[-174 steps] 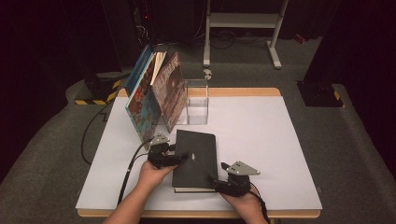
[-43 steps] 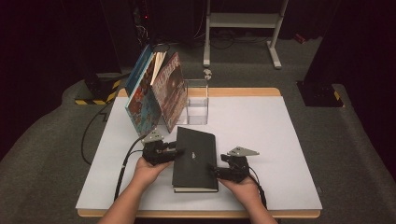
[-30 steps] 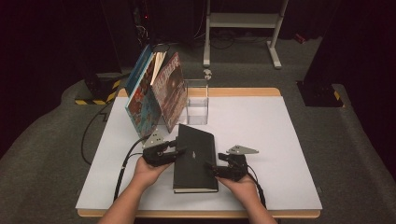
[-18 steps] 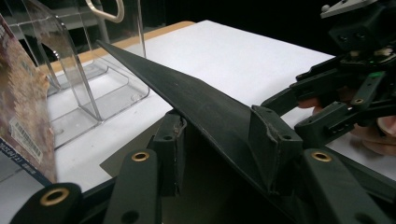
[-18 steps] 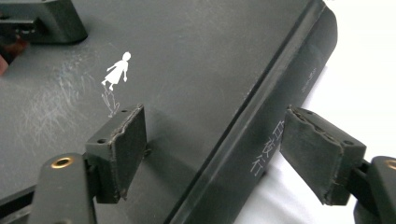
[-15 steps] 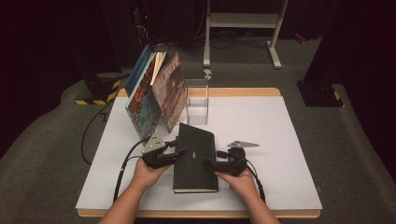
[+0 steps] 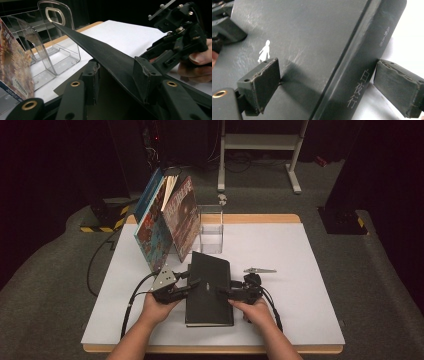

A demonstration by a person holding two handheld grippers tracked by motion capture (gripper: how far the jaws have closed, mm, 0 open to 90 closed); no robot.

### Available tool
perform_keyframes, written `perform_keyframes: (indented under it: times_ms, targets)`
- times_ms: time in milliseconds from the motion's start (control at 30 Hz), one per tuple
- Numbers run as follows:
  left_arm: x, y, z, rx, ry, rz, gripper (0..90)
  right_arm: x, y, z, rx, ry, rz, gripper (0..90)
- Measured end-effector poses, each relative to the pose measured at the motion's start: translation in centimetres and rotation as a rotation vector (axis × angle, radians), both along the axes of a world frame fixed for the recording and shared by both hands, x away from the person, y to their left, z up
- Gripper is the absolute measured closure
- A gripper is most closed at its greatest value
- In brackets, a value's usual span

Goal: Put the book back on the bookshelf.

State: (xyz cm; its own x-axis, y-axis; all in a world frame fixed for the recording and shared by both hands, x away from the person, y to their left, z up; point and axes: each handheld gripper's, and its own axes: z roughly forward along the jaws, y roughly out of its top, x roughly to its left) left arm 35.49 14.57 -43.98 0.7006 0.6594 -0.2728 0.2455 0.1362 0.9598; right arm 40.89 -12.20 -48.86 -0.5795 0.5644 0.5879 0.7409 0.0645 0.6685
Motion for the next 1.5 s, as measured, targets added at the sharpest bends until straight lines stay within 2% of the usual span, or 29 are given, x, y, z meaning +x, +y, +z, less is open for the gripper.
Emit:
perform_keyframes:
  times_ms: [267, 433, 600, 767, 967, 1033, 1200, 1500]
  targets:
    - [-0.1, 0.0, -0.1, -0.005, -0.008, -0.001, 57.5, 0.8, -0.2, -0.3, 0.034, 0.048, 0.008, 6.4]
    - [-0.3, 0.0, 0.0, 0.007, -0.033, -0.008, 57.5, 1.1, -0.3, -0.5, 0.06, 0.079, 0.025, 6.2]
    - [-0.5, 0.0, 0.0, -0.002, -0.046, -0.013, 57.5, 1.4, -0.4, -0.8, 0.113, 0.12, 0.056, 6.4]
    - [-0.5, 0.2, -0.2, -0.01, -0.043, -0.015, 57.5, 1.2, -0.4, -0.7, 0.103, 0.1, 0.052, 6.8]
    - [-0.3, 0.2, -0.3, -0.032, -0.01, -0.007, 57.7, 0.6, -0.5, -0.1, 0.078, 0.05, 0.027, 10.8]
    - [-0.2, 0.2, -0.3, -0.049, 0.018, -0.004, 57.8, 0.3, -0.7, 0.0, 0.075, 0.032, 0.02, 12.8]
    - [-0.4, 0.4, -0.1, -0.07, 0.047, -0.01, 58.6, -0.3, -1.0, 0.4, 0.075, -0.018, 0.012, 16.2]
    - [-0.3, 0.9, -0.3, -0.134, 0.164, -0.008, 60.2, -1.4, -1.1, 1.4, 0.041, -0.109, -0.001, 23.2]
